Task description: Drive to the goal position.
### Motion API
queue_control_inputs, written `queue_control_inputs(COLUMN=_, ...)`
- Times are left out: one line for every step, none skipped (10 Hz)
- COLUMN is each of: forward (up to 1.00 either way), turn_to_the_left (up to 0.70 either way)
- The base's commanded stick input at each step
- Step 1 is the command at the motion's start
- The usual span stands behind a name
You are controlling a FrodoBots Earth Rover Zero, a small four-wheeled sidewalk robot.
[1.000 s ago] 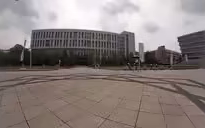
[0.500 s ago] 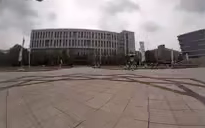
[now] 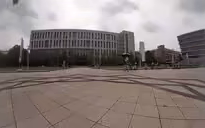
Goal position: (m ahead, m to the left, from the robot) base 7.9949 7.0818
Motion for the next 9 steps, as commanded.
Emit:
queue_control_inputs(forward=0.60, turn_to_the_left=0.00)
queue_control_inputs(forward=0.60, turn_to_the_left=0.00)
queue_control_inputs(forward=0.60, turn_to_the_left=0.00)
queue_control_inputs(forward=0.60, turn_to_the_left=0.00)
queue_control_inputs(forward=0.60, turn_to_the_left=0.00)
queue_control_inputs(forward=0.60, turn_to_the_left=0.00)
queue_control_inputs(forward=0.60, turn_to_the_left=0.00)
queue_control_inputs(forward=0.60, turn_to_the_left=0.00)
queue_control_inputs(forward=0.60, turn_to_the_left=0.00)
